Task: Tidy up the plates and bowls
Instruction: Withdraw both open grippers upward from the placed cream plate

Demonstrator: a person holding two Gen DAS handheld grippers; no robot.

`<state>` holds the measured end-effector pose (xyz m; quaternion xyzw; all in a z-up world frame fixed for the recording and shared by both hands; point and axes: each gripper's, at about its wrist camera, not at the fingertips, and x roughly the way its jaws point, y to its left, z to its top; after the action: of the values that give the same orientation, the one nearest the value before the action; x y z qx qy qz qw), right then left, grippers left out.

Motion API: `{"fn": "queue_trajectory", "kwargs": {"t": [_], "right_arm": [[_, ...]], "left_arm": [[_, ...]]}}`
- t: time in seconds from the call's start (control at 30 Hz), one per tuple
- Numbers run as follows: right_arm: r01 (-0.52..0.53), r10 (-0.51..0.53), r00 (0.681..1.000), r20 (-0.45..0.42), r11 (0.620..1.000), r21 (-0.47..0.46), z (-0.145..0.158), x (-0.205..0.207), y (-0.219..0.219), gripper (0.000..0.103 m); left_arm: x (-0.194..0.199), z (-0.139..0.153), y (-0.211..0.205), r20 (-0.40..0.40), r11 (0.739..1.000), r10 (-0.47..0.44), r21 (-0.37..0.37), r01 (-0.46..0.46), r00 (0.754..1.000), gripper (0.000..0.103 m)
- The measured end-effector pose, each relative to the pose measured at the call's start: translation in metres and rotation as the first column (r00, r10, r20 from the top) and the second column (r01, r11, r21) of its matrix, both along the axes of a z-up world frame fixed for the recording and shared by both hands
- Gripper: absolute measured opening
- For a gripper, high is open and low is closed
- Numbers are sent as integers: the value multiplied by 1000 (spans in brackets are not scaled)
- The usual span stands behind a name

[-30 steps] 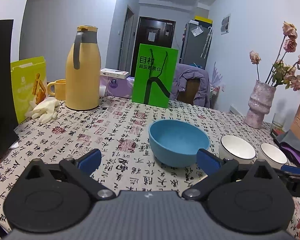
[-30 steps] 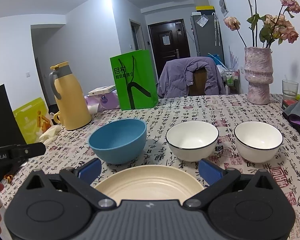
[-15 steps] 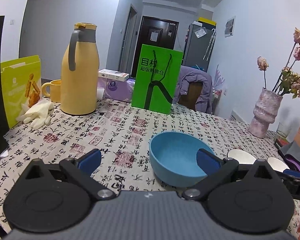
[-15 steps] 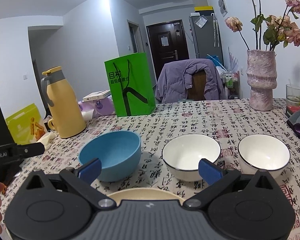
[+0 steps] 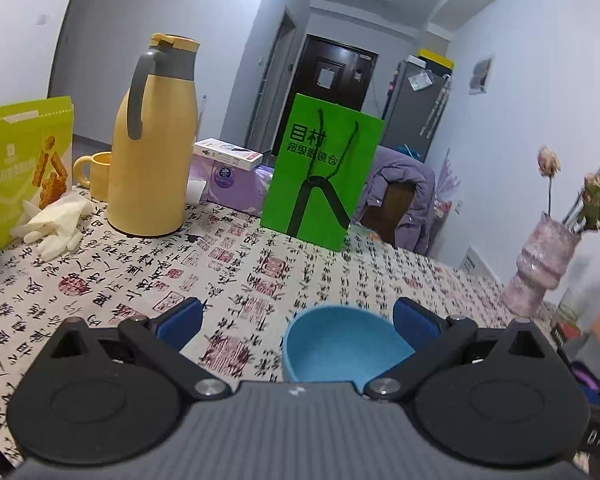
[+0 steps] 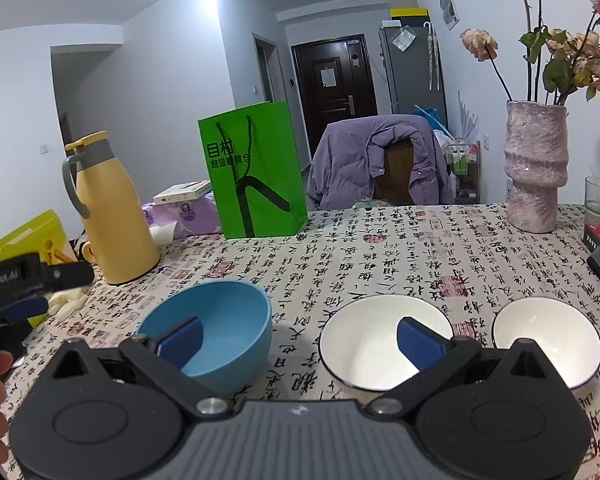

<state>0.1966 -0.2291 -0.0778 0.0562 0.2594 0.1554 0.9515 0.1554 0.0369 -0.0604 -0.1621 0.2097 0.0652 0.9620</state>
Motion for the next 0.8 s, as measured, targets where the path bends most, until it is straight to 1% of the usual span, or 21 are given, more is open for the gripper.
{"fn": "queue_trajectory", "kwargs": {"t": [0.23,0.37,0.47,0.53,0.67,0.8], "right_arm": [[-6,6,1000,-25,1000,-7,2,20,6,103],[-13,11,999,-41,999,-33,-2,29,14,103],[-17,14,998,-57,998,-53,-7,36,20,103],[-15,11,998,-60,998,-64,-9,40,25,103],[-14,10,998,-55,997,-70,-10,49,37,103],[-16,11,998,-57,996,-87,-12,57,48,103]], "left_arm": [[26,-3,12,16,997,63,-49,-62,998,103],[41,-18,24,5,992,85,-89,-85,996,103],[49,-33,32,-3,988,60,-143,-60,998,103],[50,-39,33,0,990,54,-132,-54,999,103],[51,-48,34,-11,992,88,-93,-88,996,103],[54,-55,44,-42,987,102,-122,-106,994,103]]}}
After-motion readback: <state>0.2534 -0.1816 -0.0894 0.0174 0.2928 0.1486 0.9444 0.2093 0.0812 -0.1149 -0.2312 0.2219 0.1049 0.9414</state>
